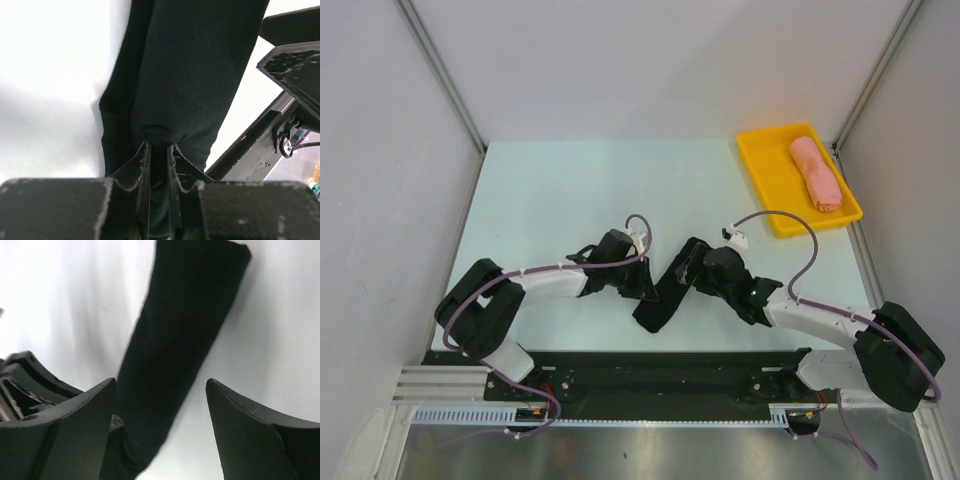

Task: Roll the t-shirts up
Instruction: Roll the T-shirt to the center of the board, then pick up the T-shirt from the center of the board.

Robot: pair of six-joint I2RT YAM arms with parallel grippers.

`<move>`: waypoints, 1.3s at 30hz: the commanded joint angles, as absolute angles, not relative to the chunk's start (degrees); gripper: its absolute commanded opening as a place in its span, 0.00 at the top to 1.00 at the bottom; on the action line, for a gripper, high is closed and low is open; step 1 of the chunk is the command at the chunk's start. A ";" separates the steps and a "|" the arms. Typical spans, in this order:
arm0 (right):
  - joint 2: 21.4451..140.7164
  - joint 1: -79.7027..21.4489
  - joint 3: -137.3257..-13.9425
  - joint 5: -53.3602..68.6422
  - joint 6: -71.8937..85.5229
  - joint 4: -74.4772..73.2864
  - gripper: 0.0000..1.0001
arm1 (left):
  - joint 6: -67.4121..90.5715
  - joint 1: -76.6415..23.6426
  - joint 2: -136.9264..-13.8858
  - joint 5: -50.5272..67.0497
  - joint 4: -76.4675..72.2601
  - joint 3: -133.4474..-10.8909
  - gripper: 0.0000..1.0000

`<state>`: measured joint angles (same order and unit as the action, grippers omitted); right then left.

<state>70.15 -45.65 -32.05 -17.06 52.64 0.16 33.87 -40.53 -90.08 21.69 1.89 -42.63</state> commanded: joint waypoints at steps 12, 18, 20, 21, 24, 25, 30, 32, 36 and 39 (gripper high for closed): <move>76.64 -45.97 -30.67 -20.39 60.03 9.58 0.00 | 29.79 -37.44 -95.27 15.38 2.90 -43.51 0.95; 79.80 -46.40 -29.27 -20.92 63.71 11.86 0.20 | 29.79 -37.09 -96.06 15.99 2.55 -43.77 0.95; 81.03 -46.67 -28.31 -21.27 65.47 15.11 0.20 | 29.71 -36.91 -96.50 16.08 2.37 -43.94 0.96; 81.38 -46.84 -27.60 -21.36 65.83 16.07 0.21 | 29.79 -36.83 -96.76 16.35 2.29 -43.95 0.96; 82.70 -48.25 -27.07 -23.81 67.23 18.89 0.22 | 29.53 -36.39 -97.38 16.79 1.94 -43.95 0.95; 82.97 -48.95 -27.16 -24.51 67.76 19.42 0.23 | 29.53 -36.30 -97.47 16.96 2.02 -44.03 0.96; 85.42 -48.96 -27.16 -25.75 69.69 21.00 0.34 | 29.27 -35.60 -98.26 17.67 1.93 -44.12 0.94; 87.35 -49.04 -27.42 -25.58 69.17 22.14 0.34 | 29.09 -35.42 -98.17 17.84 1.93 -44.30 0.94; 90.69 -49.04 -29.44 -25.40 69.35 19.35 0.35 | 29.62 -34.89 -98.26 18.19 2.72 -45.17 0.88; 92.28 -48.69 -32.95 -25.49 68.12 13.65 0.41 | 30.23 -34.89 -96.95 18.37 3.25 -45.70 0.81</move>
<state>88.29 -48.69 -29.58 -23.70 68.95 22.02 33.43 -36.21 -95.13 29.32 1.98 -45.04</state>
